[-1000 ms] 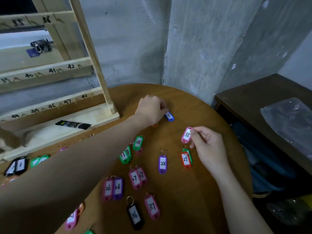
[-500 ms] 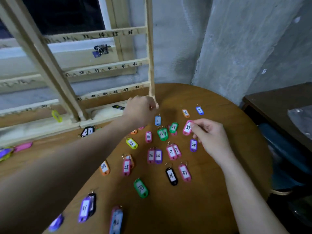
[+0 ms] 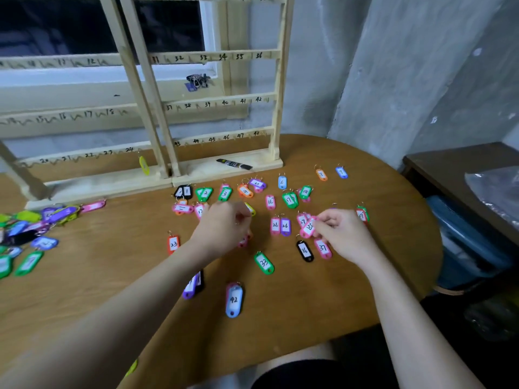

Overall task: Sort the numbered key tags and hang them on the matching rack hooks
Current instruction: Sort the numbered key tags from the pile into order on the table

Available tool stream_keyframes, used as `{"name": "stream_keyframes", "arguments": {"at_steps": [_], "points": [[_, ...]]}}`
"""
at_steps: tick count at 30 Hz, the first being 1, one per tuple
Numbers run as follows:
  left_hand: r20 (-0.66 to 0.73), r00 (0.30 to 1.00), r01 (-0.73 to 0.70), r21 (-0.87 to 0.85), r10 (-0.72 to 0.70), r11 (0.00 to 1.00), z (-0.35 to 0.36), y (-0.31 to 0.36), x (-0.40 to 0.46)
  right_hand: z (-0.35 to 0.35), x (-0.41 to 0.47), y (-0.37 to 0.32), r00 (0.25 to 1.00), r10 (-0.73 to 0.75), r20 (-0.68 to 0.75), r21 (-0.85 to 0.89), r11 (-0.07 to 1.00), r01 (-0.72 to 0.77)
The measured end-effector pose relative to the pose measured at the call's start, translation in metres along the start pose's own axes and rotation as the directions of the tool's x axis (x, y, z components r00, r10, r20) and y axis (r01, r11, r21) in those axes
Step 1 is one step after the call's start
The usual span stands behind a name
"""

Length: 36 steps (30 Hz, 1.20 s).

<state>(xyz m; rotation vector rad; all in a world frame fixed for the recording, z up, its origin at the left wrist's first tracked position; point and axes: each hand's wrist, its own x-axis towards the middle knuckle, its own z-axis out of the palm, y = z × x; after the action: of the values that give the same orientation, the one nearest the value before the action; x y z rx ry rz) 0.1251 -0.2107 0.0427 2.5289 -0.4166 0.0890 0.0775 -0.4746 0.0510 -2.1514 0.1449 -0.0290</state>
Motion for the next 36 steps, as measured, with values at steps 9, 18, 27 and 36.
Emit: {"name": "stream_keyframes", "arguments": {"at_steps": [9,18,27,36], "points": [[-0.036,0.997,-0.073,-0.009,0.073,0.997,0.000,-0.012,-0.043,0.011,-0.032,-0.002,0.993,-0.049,0.109,-0.150,0.986,0.066],[-0.080,0.997,0.027,0.068,-0.021,0.997,-0.026,-0.041,-0.057,0.029,-0.021,-0.025,0.974,-0.044,0.221,-0.418,0.898,0.135],[-0.216,0.964,0.170,0.058,-0.154,0.984,-0.063,-0.097,-0.096,0.067,0.001,-0.065,0.961,-0.150,0.233,-0.355,0.907,0.228],[-0.515,0.762,0.553,0.205,-0.392,0.807,-0.120,-0.212,-0.178,0.221,0.010,-0.164,0.838,-0.409,0.361,-0.088,0.880,0.467]]}}
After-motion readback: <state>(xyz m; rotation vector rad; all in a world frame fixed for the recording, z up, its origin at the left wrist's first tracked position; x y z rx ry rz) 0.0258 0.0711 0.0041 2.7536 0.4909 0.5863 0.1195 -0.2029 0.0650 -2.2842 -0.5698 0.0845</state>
